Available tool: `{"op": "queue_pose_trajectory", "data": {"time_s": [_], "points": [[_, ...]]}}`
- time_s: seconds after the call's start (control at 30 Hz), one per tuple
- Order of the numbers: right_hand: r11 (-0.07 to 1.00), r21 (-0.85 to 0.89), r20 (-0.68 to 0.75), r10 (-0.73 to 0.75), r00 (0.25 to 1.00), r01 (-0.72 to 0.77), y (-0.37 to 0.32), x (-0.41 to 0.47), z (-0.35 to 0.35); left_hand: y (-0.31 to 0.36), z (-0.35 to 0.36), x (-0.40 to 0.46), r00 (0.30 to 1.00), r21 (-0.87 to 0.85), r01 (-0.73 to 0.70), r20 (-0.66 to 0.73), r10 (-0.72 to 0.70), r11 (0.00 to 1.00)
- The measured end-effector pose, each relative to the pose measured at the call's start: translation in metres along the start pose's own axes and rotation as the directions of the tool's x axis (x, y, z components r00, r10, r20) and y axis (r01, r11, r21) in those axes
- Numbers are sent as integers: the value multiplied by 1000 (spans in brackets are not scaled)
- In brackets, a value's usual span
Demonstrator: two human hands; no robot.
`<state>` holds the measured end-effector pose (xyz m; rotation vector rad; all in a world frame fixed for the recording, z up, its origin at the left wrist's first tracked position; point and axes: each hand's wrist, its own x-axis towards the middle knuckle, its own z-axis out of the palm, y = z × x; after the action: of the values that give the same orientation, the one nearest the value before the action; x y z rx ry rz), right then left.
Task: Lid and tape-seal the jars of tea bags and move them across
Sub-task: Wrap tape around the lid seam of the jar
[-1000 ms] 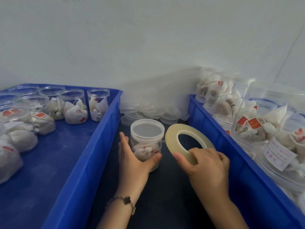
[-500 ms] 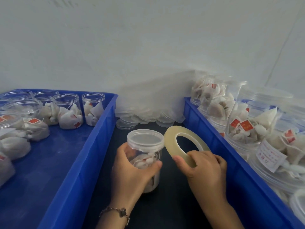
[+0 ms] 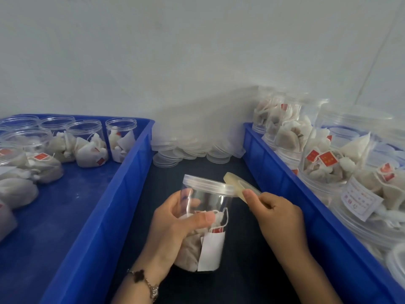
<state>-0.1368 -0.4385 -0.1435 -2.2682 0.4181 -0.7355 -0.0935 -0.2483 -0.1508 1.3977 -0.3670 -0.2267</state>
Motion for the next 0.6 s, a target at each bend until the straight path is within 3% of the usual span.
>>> {"op": "queue_pose_trajectory", "data": {"time_s": [0.27,0.47,0.6], "points": [[996,91,45,11,999,-15,2,-1,7,-4,-4,2,975,-52,116,198,-104,992],[985,167,67,38,997,-49,1,-1,11,0,-5,2,903,-118,160,418,-97,980],[961,266,57,69,996,-82,-3,-1,12,2,2,-2,878,-202,234,463,-118,951]]}}
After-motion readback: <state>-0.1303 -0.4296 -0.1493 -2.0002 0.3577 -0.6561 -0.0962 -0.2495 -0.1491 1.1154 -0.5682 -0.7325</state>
